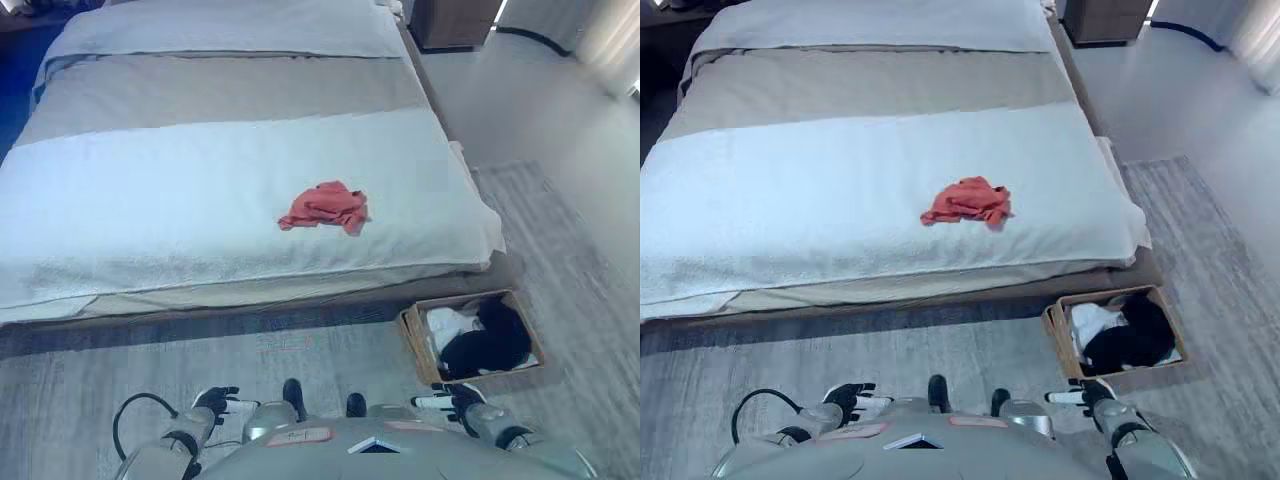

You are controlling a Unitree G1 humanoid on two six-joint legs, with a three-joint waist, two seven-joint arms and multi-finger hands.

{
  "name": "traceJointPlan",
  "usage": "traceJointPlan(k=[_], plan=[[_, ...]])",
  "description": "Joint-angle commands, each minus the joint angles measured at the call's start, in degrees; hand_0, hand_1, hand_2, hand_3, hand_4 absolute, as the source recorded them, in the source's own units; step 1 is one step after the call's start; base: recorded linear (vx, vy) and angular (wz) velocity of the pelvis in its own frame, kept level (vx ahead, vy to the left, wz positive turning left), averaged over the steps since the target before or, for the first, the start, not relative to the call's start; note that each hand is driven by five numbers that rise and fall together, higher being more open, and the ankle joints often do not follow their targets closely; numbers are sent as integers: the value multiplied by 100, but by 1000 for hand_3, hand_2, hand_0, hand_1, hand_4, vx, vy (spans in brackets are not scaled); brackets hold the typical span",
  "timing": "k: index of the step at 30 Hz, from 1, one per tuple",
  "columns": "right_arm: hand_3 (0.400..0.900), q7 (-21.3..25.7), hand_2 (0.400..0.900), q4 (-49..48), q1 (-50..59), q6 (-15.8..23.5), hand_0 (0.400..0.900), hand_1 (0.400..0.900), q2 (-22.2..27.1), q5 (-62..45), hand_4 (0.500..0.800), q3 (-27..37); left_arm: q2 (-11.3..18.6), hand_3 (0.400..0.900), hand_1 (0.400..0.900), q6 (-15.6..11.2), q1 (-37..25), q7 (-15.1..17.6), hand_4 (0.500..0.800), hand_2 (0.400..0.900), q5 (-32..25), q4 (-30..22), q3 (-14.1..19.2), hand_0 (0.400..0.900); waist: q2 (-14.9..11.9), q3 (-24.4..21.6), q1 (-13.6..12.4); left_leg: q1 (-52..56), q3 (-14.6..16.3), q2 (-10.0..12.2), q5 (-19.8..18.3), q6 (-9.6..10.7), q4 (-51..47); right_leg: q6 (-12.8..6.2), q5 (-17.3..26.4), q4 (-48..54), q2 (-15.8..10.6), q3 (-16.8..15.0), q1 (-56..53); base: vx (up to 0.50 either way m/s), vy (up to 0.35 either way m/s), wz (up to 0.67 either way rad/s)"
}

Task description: Put the clothes on the bed into the basket.

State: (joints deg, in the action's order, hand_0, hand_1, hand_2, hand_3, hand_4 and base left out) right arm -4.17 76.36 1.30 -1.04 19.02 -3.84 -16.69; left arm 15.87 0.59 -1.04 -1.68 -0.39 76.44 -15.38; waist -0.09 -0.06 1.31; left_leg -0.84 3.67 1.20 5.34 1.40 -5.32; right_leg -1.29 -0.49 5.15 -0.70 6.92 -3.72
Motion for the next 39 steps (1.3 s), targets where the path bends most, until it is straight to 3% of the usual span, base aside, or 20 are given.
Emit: traceJointPlan(k=[1, 39], plan=[[900, 18, 900, 62, 124, 97, 900, 900, 55, -47, 800, -146, 122, 900, 900, -33, -355, 117, 800, 900, -47, 236, 151, 900, -121, 45, -4, 342, 0, -48, -757, 66, 32, -330, -51, -15, -225, -6, 79, 0, 0, 0], [900, -11, 900, 34, 84, 86, 900, 900, 49, -23, 800, -183, 139, 900, 900, -22, -319, 92, 800, 900, -38, 238, 152, 900, -117, 65, 14, 386, -35, -27, -783, 69, 32, -294, -101, -15, -194, 13, 18, 1, -3, 1]])
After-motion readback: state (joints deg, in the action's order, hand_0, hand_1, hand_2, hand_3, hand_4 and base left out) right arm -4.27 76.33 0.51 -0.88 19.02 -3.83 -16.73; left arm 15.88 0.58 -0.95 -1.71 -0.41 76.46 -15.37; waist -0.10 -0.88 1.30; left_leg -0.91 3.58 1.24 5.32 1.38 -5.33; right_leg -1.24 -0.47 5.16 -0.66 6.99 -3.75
